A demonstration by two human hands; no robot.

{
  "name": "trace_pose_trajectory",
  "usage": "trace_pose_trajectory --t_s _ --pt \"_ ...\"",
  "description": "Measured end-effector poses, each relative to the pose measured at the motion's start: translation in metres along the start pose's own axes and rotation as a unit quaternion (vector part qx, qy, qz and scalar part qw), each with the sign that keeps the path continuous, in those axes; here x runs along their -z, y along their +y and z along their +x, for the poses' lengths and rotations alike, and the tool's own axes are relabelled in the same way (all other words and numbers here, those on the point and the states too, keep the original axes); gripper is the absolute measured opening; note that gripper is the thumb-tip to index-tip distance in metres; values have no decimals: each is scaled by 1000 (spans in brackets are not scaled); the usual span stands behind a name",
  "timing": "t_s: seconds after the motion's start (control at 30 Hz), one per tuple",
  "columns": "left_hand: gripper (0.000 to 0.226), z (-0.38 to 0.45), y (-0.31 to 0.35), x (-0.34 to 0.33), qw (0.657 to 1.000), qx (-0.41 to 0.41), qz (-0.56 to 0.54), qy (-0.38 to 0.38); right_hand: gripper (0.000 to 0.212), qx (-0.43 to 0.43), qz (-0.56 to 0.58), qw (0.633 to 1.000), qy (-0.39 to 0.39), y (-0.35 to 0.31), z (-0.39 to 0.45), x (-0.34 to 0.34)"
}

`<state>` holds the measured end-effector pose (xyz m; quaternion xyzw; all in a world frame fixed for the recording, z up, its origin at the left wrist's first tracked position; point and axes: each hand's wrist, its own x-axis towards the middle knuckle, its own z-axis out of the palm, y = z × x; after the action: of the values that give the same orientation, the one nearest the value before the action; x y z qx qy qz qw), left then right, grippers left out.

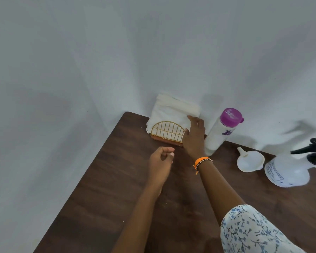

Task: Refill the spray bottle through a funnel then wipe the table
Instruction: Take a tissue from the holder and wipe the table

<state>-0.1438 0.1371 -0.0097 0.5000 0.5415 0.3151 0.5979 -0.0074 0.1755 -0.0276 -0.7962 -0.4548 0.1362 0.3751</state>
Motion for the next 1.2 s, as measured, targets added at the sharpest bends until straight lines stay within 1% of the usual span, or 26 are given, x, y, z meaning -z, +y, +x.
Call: trace_pose_trajectory --t_s 0.1,0.2,0.27,0.33,0.53,0.6,0.7,0.83,0.93,1.03,1.13,1.2 --pt "15 6 -3 1 1000 4 -2 1 46 24 13 997 65 0 7 -3" --pt "15 12 -2 3 1000 7 -3 7 36 57 24 992 110 -3 15 -2" --pt "15 16 -1 3 1000 4 -7 12 30 71 7 991 112 -4 18 -1" --pt "15 18 0 3 1000 2 -8 14 27 68 -32 991 108 -2 20 -1" --pt "16 21 1 2 1000 4 -15 6 28 64 -135 986 81 -1 21 -2" --pt "16 22 2 3 1000 4 -15 5 21 65 -145 984 76 -2 22 -2" --pt "16 21 3 4 1000 4 -17 5 7 108 -131 981 94 -5 25 -1" --pt "15 21 4 4 1000 1 -18 8 10 98 -133 980 115 -13 30 0" --pt "15 19 4 3 1000 4 -24 6 15 80 -103 978 161 -22 32 3" --pt "15 18 6 3 1000 5 -26 8 21 89 -24 974 207 -32 30 7" --pt "16 16 7 4 999 5 -35 11 25 131 70 968 204 -41 23 13" --pt "17 14 8 6 999 0 -46 12 31 167 112 959 201 -47 16 16"
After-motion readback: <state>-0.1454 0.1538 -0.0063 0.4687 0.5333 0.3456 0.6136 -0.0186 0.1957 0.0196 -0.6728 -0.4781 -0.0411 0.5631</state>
